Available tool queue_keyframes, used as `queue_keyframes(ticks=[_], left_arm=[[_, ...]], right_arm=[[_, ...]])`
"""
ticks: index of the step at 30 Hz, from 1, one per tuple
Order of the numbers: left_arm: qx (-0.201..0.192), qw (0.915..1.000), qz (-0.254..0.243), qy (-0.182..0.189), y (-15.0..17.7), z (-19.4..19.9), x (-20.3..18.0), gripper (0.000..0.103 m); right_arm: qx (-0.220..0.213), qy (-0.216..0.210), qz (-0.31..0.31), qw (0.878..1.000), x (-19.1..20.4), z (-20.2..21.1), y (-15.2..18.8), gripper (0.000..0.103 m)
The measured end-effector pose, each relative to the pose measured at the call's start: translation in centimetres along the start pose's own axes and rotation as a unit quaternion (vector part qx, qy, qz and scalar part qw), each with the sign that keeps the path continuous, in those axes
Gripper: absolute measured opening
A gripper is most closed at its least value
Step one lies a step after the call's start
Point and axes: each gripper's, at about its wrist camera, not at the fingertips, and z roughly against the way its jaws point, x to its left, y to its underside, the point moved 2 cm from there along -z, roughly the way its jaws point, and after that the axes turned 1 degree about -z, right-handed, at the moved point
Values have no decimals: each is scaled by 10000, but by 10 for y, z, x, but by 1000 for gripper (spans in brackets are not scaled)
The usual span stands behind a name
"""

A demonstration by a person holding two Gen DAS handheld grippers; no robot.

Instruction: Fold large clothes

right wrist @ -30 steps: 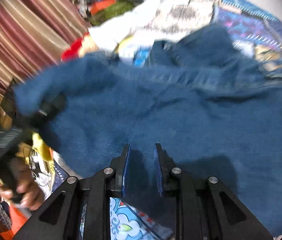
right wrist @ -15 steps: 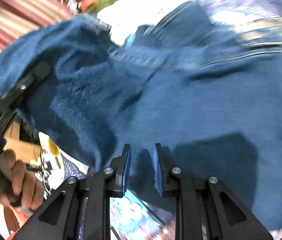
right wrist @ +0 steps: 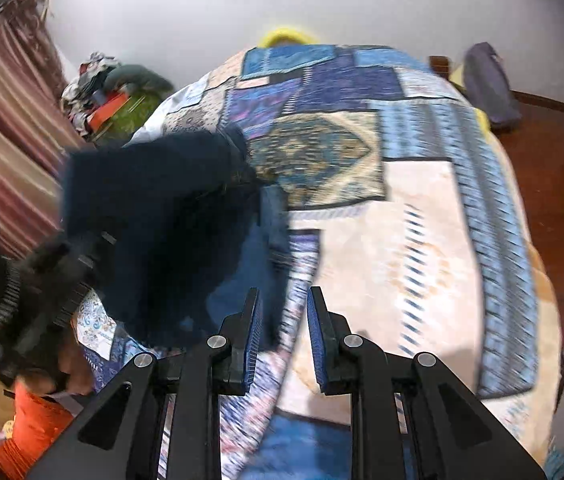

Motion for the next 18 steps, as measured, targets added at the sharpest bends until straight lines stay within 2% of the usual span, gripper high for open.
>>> queue_keyframes(ticks=[2, 4, 6, 7, 9, 13, 15, 18], left_arm=[[409, 9989, -155, 146, 21, -18, -14, 19], [540, 9980, -290, 153, 36, -22, -19, 19], [502, 9969, -611, -19, 43, -18, -29, 21], [498, 9964, -677, -64, 45, -15, -32, 24], [570, 9963, -643, 80, 46, -8, -36, 37], [548, 9959, -627, 364, 48, 15, -38, 49], [495, 9961, -536, 497, 48, 29, -33, 65], [189, 9988, -312, 316, 44, 56, -10, 70]], right_arm=[[-42, 64, 15, 10000, -12, 8, 8, 18], [-79, 114, 30, 9999, -18, 15, 15, 18], [-70, 107, 45, 9999, -17, 17, 19, 18], [-65, 101, 57, 9999, -16, 17, 21, 18], [-85, 85, 127, 9998, -12, 20, 22, 18], [-210, 56, 370, 9991, 10, 29, 21, 18], [-313, 22, 566, 9979, 26, 35, 19, 18], [-414, -5, 806, 9959, 48, 38, 13, 18]])
